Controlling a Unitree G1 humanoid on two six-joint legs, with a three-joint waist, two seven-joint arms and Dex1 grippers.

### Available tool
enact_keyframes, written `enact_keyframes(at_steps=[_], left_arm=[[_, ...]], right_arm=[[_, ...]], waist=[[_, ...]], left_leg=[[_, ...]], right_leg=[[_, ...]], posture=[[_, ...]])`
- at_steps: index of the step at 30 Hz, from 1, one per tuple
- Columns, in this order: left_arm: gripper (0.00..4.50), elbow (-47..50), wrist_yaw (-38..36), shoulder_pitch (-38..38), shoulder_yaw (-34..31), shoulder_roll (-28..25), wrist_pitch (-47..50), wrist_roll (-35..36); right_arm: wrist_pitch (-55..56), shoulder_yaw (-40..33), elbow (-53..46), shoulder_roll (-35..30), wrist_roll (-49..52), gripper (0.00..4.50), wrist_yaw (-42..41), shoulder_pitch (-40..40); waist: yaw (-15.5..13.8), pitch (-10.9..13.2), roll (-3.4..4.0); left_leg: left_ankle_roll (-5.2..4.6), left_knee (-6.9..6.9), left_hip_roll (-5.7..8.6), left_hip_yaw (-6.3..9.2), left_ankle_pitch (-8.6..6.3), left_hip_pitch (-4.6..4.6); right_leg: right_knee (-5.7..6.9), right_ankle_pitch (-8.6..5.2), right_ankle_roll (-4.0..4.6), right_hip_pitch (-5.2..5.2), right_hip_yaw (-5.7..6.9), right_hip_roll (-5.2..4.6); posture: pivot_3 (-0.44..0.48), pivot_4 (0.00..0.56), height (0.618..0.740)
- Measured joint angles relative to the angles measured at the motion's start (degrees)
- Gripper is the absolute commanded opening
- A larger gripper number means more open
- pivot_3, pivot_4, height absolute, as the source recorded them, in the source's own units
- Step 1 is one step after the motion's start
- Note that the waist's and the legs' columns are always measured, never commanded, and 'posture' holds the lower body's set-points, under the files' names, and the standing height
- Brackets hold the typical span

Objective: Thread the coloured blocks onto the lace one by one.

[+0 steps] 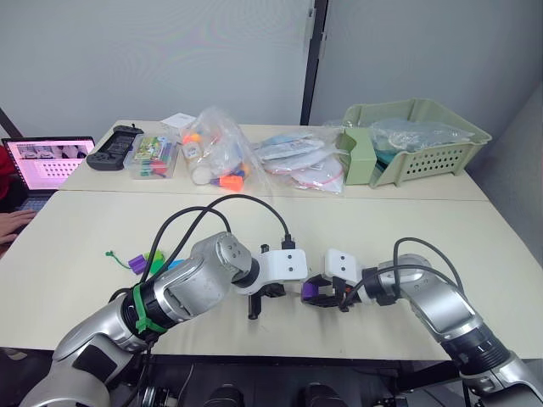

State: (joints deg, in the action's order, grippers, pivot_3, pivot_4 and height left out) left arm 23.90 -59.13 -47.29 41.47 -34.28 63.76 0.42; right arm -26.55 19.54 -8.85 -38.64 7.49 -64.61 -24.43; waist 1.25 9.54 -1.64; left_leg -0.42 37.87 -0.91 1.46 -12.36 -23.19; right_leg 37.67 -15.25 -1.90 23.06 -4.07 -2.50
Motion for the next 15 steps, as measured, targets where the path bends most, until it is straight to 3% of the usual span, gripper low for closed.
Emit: enact_keyframes(at_steps=[15], left_arm=[[0.0,-0.1,2.3,-0.4,-0.1,0.0,0.3,2.2]], right_arm=[[-0.1,0.0,-0.6,-0.1,-0.2,1.17,0.4,0.3]], waist=[[0.0,0.0,0.0]], left_leg=[[0.0,0.0,0.0,0.0,0.0,0.01]], right_leg=[[0.0,0.0,0.0,-0.01,0.0,0.0]], posture=[[0.0,0.15,0.74]])
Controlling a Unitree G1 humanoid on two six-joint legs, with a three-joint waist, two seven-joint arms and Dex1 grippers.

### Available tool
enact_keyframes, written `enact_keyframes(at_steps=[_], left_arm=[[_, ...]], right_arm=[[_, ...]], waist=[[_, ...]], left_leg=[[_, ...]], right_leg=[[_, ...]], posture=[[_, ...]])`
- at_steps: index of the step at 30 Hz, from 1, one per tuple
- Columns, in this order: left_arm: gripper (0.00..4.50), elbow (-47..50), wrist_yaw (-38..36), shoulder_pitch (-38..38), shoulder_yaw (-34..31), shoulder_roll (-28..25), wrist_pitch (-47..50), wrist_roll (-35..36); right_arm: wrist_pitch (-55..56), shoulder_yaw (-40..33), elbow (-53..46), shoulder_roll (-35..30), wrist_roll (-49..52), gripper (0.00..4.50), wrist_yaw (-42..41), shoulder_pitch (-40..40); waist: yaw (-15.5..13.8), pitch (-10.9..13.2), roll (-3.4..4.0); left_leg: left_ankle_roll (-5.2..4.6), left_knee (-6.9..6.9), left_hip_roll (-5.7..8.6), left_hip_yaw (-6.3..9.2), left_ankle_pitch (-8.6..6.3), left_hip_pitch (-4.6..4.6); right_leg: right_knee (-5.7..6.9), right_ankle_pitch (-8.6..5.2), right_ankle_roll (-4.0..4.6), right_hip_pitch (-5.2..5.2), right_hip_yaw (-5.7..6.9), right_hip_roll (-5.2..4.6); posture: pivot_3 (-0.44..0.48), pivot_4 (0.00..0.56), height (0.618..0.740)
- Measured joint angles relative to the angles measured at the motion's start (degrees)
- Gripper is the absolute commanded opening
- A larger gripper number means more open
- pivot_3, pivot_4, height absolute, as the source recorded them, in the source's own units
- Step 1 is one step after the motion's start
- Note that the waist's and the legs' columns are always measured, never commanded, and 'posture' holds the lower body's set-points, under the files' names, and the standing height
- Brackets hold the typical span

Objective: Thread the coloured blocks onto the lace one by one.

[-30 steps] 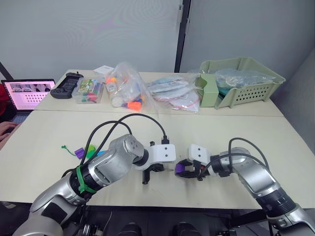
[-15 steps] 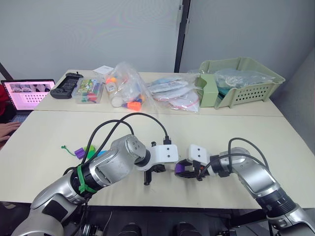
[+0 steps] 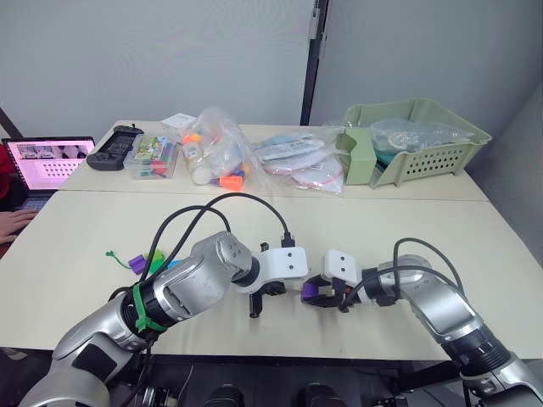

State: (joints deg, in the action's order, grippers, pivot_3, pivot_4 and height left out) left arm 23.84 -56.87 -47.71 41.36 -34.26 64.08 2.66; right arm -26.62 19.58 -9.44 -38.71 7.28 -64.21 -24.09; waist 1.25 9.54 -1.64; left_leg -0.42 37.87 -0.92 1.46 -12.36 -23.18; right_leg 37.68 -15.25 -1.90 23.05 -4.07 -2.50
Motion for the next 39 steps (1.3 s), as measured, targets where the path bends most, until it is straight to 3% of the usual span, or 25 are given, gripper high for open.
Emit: enact_keyframes(at_steps=[16,22,29,32,39], left_arm=[[0.0,0.1,1.3,0.0,-1.9,-0.1,1.0,4.3],[0.0,-2.1,2.4,1.9,-3.3,2.1,-0.2,4.9],[0.0,-7.5,2.6,5.1,-4.7,4.1,-8.0,5.0],[0.0,-11.3,3.0,7.8,-5.2,5.8,-15.0,4.0],[0.0,-14.1,2.7,8.1,-5.0,8.0,-20.1,2.7]], right_arm=[[0.0,0.2,0.1,0.1,-0.2,1.17,-0.1,-0.3],[-0.1,0.1,0.5,0.0,-0.2,1.17,-0.2,-0.4],[-1.2,0.0,0.7,-0.4,-0.5,1.17,-0.2,-0.3],[-1.5,-0.1,0.6,-0.6,-0.5,1.17,-0.5,-0.3],[-1.5,-0.1,-0.3,-0.4,-1.4,1.17,-0.7,-0.3]], waist=[[0.2,0.0,0.0],[0.0,0.0,0.0],[-0.5,0.0,0.02],[-1.0,0.0,0.02],[-0.5,0.0,0.01]], left_leg=[[0.0,0.0,0.0,0.0,0.0,0.0],[0.0,0.0,0.01,0.0,0.0,0.05],[0.0,0.0,0.06,0.0,0.0,0.64],[0.0,0.0,0.08,0.01,0.0,0.65],[0.0,-0.03,0.04,0.04,0.0,0.43]], right_leg=[[0.01,0.0,0.0,0.0,0.0,0.0],[0.01,0.0,0.0,-0.05,0.0,0.0],[-0.24,-0.07,-0.11,-0.81,0.04,-0.08],[-0.28,-0.04,-0.07,-0.86,0.05,-0.12],[-0.35,0.0,-0.04,-0.67,0.07,-0.07]], posture=[[0.0,0.15,0.74],[0.0,0.15,0.74],[0.0,0.15,0.74],[0.0,0.15,0.74],[0.0,0.15,0.74]])
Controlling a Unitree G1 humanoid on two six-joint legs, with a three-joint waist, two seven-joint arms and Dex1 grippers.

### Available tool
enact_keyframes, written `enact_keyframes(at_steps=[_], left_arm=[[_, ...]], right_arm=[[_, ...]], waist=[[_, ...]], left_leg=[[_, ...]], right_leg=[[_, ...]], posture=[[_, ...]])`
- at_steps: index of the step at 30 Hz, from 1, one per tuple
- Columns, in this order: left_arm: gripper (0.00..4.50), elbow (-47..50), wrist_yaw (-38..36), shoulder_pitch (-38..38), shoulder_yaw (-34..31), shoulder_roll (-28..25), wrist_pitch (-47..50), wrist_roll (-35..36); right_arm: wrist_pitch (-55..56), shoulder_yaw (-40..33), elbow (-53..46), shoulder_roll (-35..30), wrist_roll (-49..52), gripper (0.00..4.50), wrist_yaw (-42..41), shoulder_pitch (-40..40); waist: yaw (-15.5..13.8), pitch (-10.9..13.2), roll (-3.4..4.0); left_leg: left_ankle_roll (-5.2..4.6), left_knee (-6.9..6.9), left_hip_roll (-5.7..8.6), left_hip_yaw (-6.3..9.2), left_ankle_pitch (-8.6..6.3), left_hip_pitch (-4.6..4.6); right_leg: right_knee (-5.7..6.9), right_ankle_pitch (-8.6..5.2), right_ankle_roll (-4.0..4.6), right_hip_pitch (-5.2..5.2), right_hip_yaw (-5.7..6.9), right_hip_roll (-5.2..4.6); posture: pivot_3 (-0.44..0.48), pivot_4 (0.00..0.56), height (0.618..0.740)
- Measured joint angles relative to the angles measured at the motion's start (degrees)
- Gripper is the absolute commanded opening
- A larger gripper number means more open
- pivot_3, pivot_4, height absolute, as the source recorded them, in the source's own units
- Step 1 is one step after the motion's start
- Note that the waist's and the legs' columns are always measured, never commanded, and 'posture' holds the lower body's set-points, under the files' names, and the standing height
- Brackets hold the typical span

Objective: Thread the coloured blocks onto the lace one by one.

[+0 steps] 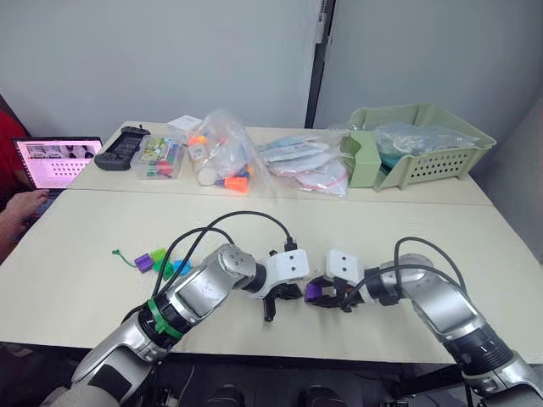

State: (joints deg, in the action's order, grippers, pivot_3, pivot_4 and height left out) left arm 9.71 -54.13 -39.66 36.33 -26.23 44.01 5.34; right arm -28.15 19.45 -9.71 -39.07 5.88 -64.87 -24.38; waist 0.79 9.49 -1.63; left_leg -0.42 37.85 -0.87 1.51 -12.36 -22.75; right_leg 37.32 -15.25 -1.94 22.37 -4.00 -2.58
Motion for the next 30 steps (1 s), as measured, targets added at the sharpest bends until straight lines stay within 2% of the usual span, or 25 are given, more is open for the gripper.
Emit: enact_keyframes(at_steps=[10,11,18,24,30], left_arm=[[0.0,-1.3,-1.0,1.0,-1.6,1.3,-0.9,-0.5],[0.69,-1.6,-1.1,1.4,-1.9,1.3,-1.7,-0.5],[2.88,-1.6,-3.2,1.8,-5.8,0.2,-5.6,-0.6],[2.88,1.4,-10.0,2.6,-6.5,-7.1,-11.2,1.1],[2.88,-0.8,-10.6,4.9,-7.2,-7.5,-14.2,1.3]], right_arm=[[0.0,-0.1,0.2,0.5,-0.1,1.17,-0.2,0.0],[0.0,-0.1,0.2,0.5,-0.1,1.17,-0.2,0.0],[-0.2,-0.2,0.3,1.1,-0.2,1.17,0.0,0.0],[-0.1,0.1,0.1,1.9,-0.2,1.17,0.8,0.3],[-0.1,0.0,0.2,1.7,-0.1,1.17,0.9,0.3]], waist=[[0.0,0.0,0.0],[0.0,0.0,0.0],[0.1,0.0,0.01],[1.4,0.0,0.03],[1.3,0.0,0.02]], left_leg=[[0.0,0.0,0.0,0.01,0.0,-0.01],[0.0,0.0,0.0,0.01,0.0,0.0],[0.0,-0.01,-0.03,0.02,0.0,0.03],[0.0,-0.16,-0.11,0.02,0.0,0.1],[0.0,-0.12,-0.08,0.02,0.0,0.05]], right_leg=[[-0.09,0.02,-0.03,-0.03,0.03,0.0],[-0.09,0.02,-0.03,-0.04,0.03,-0.01],[-0.11,0.02,-0.02,-0.06,0.04,0.01],[-0.1,0.01,0.01,-0.04,0.03,0.09],[-0.15,0.01,-0.01,-0.05,0.04,0.05]], posture=[[0.0,0.15,0.74],[0.0,0.15,0.74],[0.0,0.15,0.74],[0.0,0.15,0.74],[0.0,0.15,0.74]])
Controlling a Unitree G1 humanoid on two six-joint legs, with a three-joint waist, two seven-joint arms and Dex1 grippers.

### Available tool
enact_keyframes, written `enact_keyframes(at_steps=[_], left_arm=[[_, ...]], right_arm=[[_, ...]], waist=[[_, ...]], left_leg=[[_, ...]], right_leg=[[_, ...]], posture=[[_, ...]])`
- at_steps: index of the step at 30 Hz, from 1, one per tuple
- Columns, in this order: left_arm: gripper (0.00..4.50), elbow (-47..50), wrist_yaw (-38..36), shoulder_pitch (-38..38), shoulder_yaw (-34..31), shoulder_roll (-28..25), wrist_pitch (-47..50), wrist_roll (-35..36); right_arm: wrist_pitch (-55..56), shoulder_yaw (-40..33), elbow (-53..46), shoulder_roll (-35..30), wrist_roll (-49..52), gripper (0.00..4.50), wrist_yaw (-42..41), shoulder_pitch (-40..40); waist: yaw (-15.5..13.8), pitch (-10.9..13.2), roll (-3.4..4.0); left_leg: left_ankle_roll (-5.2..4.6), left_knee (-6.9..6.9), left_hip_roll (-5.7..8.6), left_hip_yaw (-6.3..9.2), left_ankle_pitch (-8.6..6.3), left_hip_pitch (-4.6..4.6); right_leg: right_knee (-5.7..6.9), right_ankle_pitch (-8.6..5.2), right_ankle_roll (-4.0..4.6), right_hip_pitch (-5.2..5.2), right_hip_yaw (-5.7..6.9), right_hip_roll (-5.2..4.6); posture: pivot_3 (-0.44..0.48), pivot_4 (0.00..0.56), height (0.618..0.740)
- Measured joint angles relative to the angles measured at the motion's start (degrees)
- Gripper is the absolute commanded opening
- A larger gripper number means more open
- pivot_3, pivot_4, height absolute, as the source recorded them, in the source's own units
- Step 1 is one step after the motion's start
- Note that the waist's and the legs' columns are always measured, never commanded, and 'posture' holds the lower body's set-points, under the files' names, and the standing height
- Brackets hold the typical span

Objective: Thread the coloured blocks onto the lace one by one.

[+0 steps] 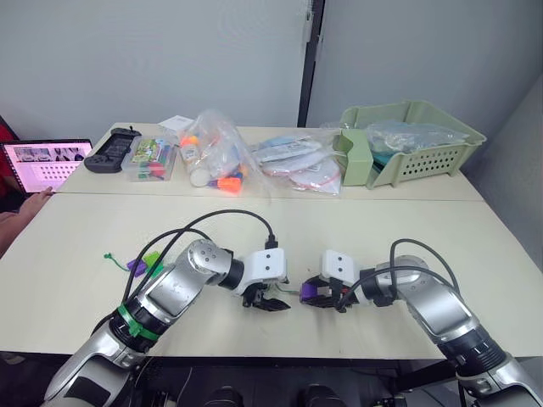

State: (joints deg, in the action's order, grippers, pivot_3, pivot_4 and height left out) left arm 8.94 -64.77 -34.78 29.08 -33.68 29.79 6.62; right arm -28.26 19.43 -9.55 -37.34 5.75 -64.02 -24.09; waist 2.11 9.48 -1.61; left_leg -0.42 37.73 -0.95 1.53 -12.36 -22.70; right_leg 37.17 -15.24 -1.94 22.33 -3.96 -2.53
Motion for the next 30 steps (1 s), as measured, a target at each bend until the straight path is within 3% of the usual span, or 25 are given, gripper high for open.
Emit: enact_keyframes(at_steps=[4,13,30], left_arm=[[2.88,-5.3,0.7,1.4,0.2,1.8,-4.0,-1.3],[0.08,-8.6,0.6,1.8,-0.2,2.2,-8.3,-2.4],[0.01,-8.6,3.5,1.7,0.3,9.5,-5.9,-5.6]], right_arm=[[0.0,0.1,-0.3,0.0,0.1,1.17,0.1,0.1],[-0.8,0.0,-1.1,-0.1,0.1,1.17,0.6,0.5],[-2.3,-0.4,-2.3,-0.5,0.1,1.17,1.0,1.0]], waist=[[0.1,0.0,0.01],[0.0,0.0,0.01],[-0.1,0.0,0.01]], left_leg=[[0.0,-0.01,0.0,-0.01,0.0,-0.01],[0.0,-0.01,0.0,0.0,0.0,-0.02],[0.0,0.0,0.04,0.01,0.0,-0.04]], right_leg=[[0.0,0.0,0.01,0.02,0.0,0.01],[0.0,0.0,0.0,0.02,0.0,0.0],[-0.03,0.0,-0.01,0.0,0.0,-0.03]], posture=[[0.0,0.15,0.74],[0.0,0.15,0.74],[0.0,0.15,0.74]])
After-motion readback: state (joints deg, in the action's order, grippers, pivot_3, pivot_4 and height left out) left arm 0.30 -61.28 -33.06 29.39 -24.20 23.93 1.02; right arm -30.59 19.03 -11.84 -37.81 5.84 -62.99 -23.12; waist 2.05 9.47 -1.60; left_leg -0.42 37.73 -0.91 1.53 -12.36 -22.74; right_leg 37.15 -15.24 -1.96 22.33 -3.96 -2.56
